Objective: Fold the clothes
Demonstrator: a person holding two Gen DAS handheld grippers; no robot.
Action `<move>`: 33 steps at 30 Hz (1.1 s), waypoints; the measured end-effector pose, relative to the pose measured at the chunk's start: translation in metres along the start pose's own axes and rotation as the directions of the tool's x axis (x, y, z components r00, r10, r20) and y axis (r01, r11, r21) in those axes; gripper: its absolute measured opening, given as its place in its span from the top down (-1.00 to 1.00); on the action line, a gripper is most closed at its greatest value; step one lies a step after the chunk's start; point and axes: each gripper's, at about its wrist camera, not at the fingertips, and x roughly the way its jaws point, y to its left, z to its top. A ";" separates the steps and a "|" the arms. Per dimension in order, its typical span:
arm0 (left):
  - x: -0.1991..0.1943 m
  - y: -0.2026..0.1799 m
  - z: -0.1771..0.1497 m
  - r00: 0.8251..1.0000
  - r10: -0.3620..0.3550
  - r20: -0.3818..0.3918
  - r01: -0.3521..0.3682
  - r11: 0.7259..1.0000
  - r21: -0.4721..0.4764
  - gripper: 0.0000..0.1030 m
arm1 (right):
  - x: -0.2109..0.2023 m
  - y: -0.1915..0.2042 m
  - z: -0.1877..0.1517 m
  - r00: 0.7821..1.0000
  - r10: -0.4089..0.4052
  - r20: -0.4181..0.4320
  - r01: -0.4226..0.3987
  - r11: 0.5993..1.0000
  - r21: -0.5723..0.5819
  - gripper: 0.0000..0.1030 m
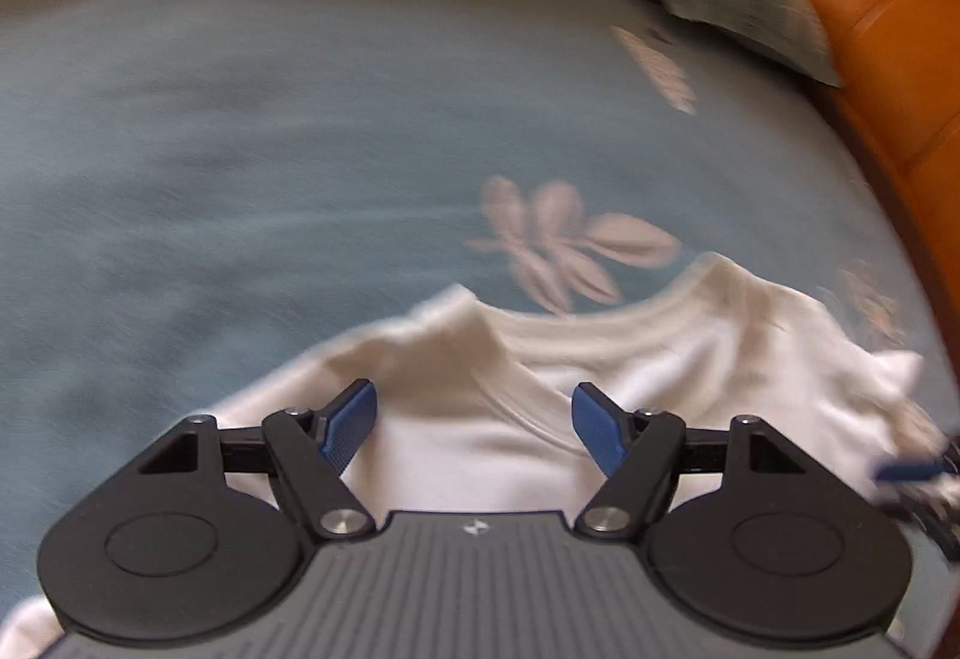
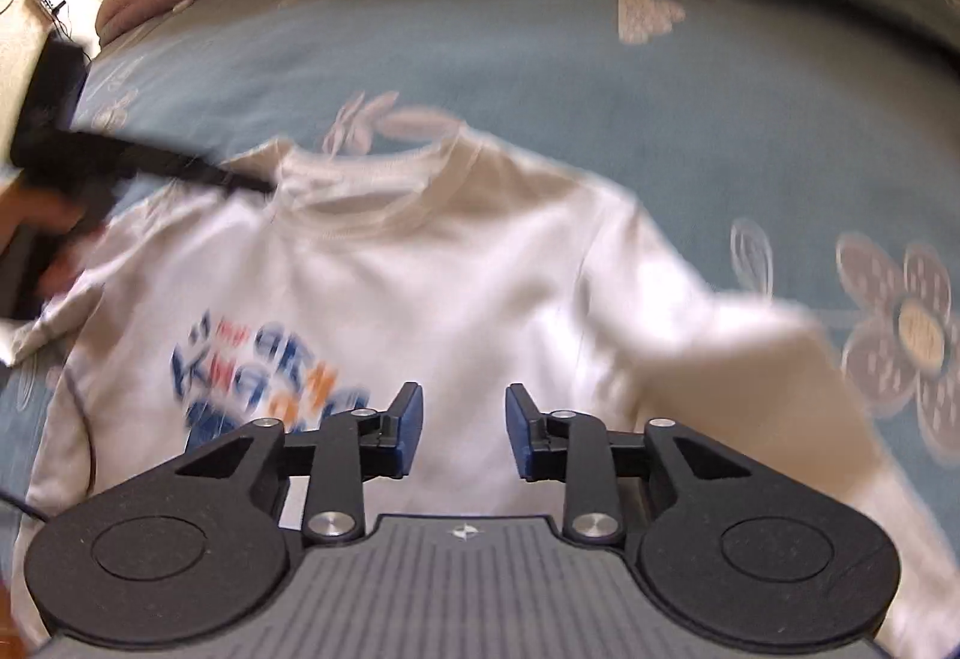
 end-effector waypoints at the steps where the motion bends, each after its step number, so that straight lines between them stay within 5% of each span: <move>1: -0.002 0.000 0.002 1.000 0.003 0.002 -0.003 1.000 -0.011 -0.40 | -0.002 -0.001 -0.007 1.000 -0.001 -0.008 0.001 1.000 0.020 0.30; 4: -0.014 -0.013 -0.001 1.000 -0.016 -0.005 0.016 1.000 0.022 -0.41 | -0.011 -0.006 -0.027 1.000 -0.010 -0.024 0.012 0.997 0.082 0.30; 8: -0.028 -0.045 -0.021 0.991 -0.127 -0.051 0.131 0.988 0.081 -0.48 | -0.030 -0.026 -0.049 0.999 -0.052 -0.013 0.054 0.983 0.178 0.30; 14: -0.020 -0.083 -0.054 0.974 -0.190 -0.121 0.204 0.971 0.121 -0.48 | -0.061 -0.069 -0.052 0.982 -0.183 0.050 0.170 0.966 0.196 0.29; 18: -0.012 -0.093 -0.066 0.969 -0.205 -0.140 0.219 0.972 0.091 -0.48 | -0.066 -0.100 -0.032 0.967 -0.234 0.103 0.227 0.971 0.072 0.08; 21: -0.012 -0.093 -0.065 0.966 -0.217 -0.141 0.229 0.971 0.072 -0.48 | -0.047 -0.116 -0.013 0.976 -0.201 0.089 0.209 0.973 -0.093 0.02; 26: -0.010 -0.092 -0.063 0.963 -0.219 -0.155 0.231 0.971 0.064 -0.48 | -0.019 -0.128 0.010 0.999 -0.045 0.014 0.047 0.961 -0.271 0.04; 27: -0.010 -0.091 -0.063 0.963 -0.219 -0.155 0.230 0.971 0.060 -0.48 | -0.016 -0.130 0.013 1.000 -0.012 -0.002 0.011 0.955 -0.296 0.14; 29: -0.010 -0.091 -0.063 0.965 -0.214 -0.151 0.225 0.973 0.057 -0.48 | -0.012 -0.136 0.018 0.998 0.049 -0.050 -0.061 0.963 -0.261 0.87; 30: -0.010 -0.091 -0.063 0.966 -0.210 -0.148 0.220 0.974 0.054 -0.48 | -0.011 -0.138 0.019 0.994 0.077 -0.072 -0.092 0.967 -0.238 0.94; 33: -0.011 -0.091 -0.061 0.971 -0.196 -0.135 0.202 0.979 0.038 -0.48 | -0.012 -0.156 0.021 0.999 0.011 -0.037 -0.017 0.988 -0.154 0.94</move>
